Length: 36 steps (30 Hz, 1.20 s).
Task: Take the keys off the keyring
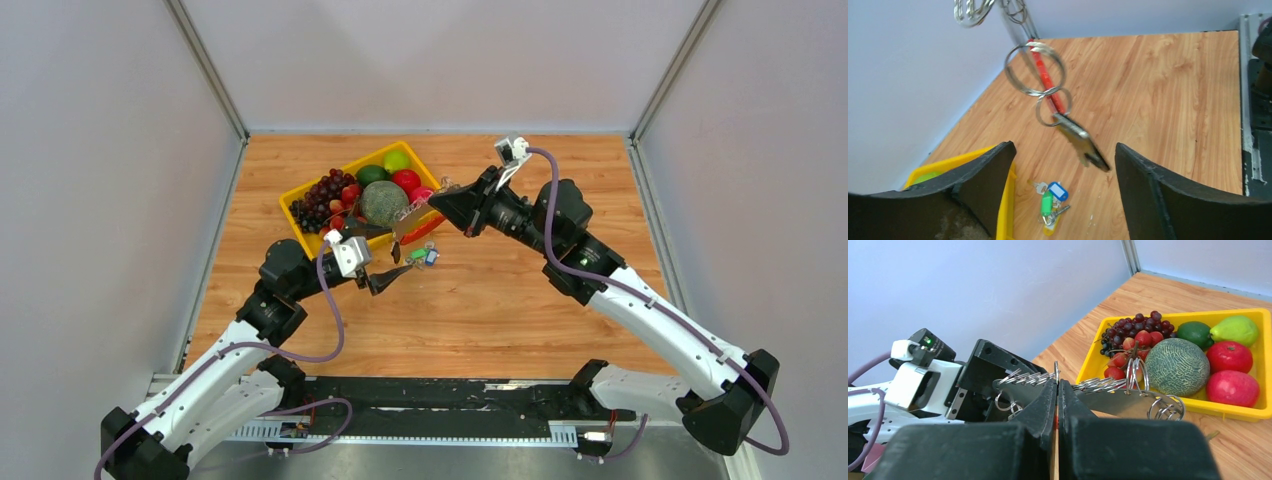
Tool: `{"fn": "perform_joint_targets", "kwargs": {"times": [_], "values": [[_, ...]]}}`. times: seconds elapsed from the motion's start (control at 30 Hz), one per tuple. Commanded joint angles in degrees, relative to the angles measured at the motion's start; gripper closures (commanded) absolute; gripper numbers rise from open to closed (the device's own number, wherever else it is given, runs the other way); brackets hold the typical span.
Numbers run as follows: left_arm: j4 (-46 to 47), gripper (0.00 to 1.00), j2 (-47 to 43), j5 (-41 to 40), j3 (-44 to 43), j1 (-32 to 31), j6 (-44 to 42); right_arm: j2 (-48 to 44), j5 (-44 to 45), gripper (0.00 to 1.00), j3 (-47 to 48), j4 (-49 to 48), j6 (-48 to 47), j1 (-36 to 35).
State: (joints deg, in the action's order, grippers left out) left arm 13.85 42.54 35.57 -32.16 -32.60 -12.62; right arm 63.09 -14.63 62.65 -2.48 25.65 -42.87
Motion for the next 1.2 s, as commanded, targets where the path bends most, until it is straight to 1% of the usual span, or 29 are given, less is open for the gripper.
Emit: {"fn": "perform_joint_targets", "kwargs": {"times": [0.0, 0.1, 0.17, 0.2, 0.23, 0.27, 0.33, 0.37, 0.43, 0.47, 0.53, 0.6, 0.7, 0.8, 0.83, 0.9, 0.97, 1.13, 1.17], "values": [[0.78, 0.22, -0.50, -5.82, -1.08, 0.17, 0.55, -0.22, 0.21, 1.00, 3.00, -4.87, 1.60, -1.27], [0.18, 0.30, -0.51, -7.90, -1.46, 0.12, 0.64, -0.39, 0.47, 1.00, 2.97, -4.90, 1.60, -1.81], [0.24, 0.37, -0.53, -7.78, -1.54, 0.17, 0.86, -0.48, 0.64, 1.00, 2.91, -4.90, 1.55, -2.04], [0.36, 0.43, -0.60, -7.33, -1.60, 0.17, 0.98, -0.46, 0.78, 1.00, 2.85, -4.90, 1.51, -2.15], [0.42, 0.46, -0.65, -6.99, -1.59, 0.10, 1.00, -0.49, 0.97, 1.00, 2.76, -4.90, 1.51, -2.14], [0.49, 0.53, -0.76, -6.35, -1.65, 0.09, 1.06, -0.49, 1.13, 1.00, 2.66, -4.90, 1.50, -2.25], [0.36, 0.59, -0.80, -5.45, -1.82, 0.11, 1.01, -0.50, 1.38, 1.00, 2.42, -4.90, 1.34, -2.23], [0.29, 0.59, -0.84, -5.13, -1.83, 0.13, 0.93, -0.58, 1.63, 1.00, 2.28, -4.90, 1.26, -2.23], [0.18, 0.55, -0.91, -4.17, -1.85, 0.16, 0.68, -0.81, 2.09, 1.00, 2.00, -4.90, 1.01, -2.22], [0.14, 0.47, -0.91, -3.27, -1.85, 0.17, 0.25, -0.97, 2.36, 1.00, 1.83, -4.90, 0.86, -2.22], [0.17, 0.38, -0.92, -1.67, -1.77, 0.17, -0.27, -1.11, 2.92, 1.00, 1.62, -4.90, 0.66, -2.22], [0.36, 0.36, -1.01, 0.06, -1.65, 0.15, -0.59, -1.13, 3.09, 1.00, 1.60, -4.90, 0.63, -2.28], [1.09, 0.36, -1.03, 2.22, -1.43, 0.15, -0.42, -0.80, 2.82, 1.00, 1.68, -4.90, 0.70, -2.25], [1.35, 0.47, -1.01, 3.15, -1.46, 0.12, -0.23, -0.41, 2.67, 1.00, 1.68, -4.86, 0.72, -2.22], [1.35, 0.55, -1.11, 3.17, -1.55, 0.15, -0.08, -0.38, 2.66, 1.00, 1.68, -4.90, 0.72, -2.26], [1.11, 0.64, -1.13, 2.62, -1.77, 0.14, 0.04, -0.46, 2.78, 1.00, 1.64, -4.90, 0.56, -2.22], [0.80, 0.67, -1.05, 1.79, -2.03, 0.15, 0.19, -0.65, 3.13, 1.00, 1.45, -4.82, 0.29, -2.25], [0.24, 0.67, -1.16, 0.27, -2.48, 0.15, 0.31, -1.63, 4.39, 1.00, 0.43, -4.73, -0.22, -2.28], [0.07, 0.70, -1.24, 0.15, -2.54, 0.16, 0.21, -1.79, 4.50, 1.00, 0.31, -4.68, -0.31, -2.22]]}}
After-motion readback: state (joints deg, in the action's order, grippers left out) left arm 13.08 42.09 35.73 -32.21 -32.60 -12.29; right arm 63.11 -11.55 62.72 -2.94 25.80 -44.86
